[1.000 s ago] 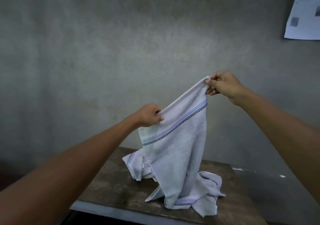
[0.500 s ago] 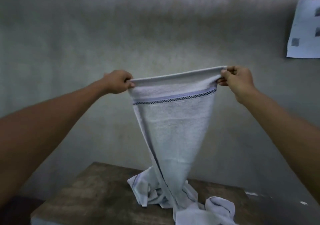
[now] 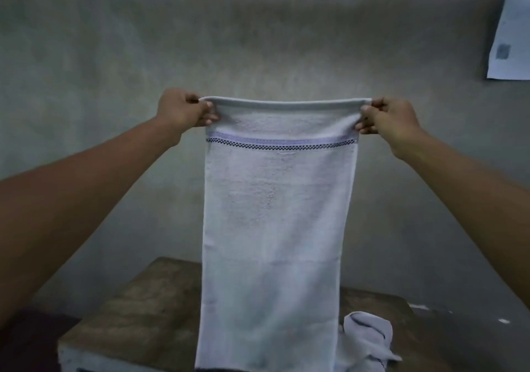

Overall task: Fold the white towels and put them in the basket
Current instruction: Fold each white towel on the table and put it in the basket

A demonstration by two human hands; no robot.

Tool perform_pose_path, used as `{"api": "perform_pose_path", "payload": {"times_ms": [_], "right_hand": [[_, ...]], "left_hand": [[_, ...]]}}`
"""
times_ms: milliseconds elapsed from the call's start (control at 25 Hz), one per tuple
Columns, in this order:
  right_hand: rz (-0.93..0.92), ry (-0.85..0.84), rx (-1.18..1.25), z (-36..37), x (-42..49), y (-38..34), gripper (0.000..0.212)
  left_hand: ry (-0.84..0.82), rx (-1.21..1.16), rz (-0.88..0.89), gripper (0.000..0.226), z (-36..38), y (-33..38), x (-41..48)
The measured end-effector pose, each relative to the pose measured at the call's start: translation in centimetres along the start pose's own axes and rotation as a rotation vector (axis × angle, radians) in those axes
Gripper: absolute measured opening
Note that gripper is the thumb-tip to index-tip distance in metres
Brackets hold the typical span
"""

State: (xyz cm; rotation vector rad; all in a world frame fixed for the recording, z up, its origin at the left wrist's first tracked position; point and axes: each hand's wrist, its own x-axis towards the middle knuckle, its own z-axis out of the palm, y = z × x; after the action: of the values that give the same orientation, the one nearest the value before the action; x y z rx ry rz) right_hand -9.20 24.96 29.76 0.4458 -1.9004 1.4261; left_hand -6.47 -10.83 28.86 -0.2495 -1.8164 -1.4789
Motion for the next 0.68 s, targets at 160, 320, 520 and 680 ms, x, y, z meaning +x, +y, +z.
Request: {"api": "perform_pose_path", "payload": {"times_ms": [160, 320, 520, 680], "right_hand": [[-0.134, 0.171, -0.131, 0.6, 0.0, 0.3, 0.005], [-0.087, 0.104, -0.174, 0.6, 0.1, 2.5, 0.007], [-0.005, -0.045, -0.106, -0.6, -0.5, 1.8, 0.005], [0.234, -0.346, 0.012, -2.2, -1.8, 0.1, 0.022]], "left_hand": [[0.062, -0.125, 0.039, 0.010, 0.8, 0.1, 0.2], [-0.034, 0.064, -0.068, 0.012, 0.4, -2.0, 0.1], [-0.092, 0.204, 0.038, 0.016, 0.0, -2.6, 0.0], [-0.586, 0.084, -0.227, 0.028, -2.9, -1.2, -1.2]]}}
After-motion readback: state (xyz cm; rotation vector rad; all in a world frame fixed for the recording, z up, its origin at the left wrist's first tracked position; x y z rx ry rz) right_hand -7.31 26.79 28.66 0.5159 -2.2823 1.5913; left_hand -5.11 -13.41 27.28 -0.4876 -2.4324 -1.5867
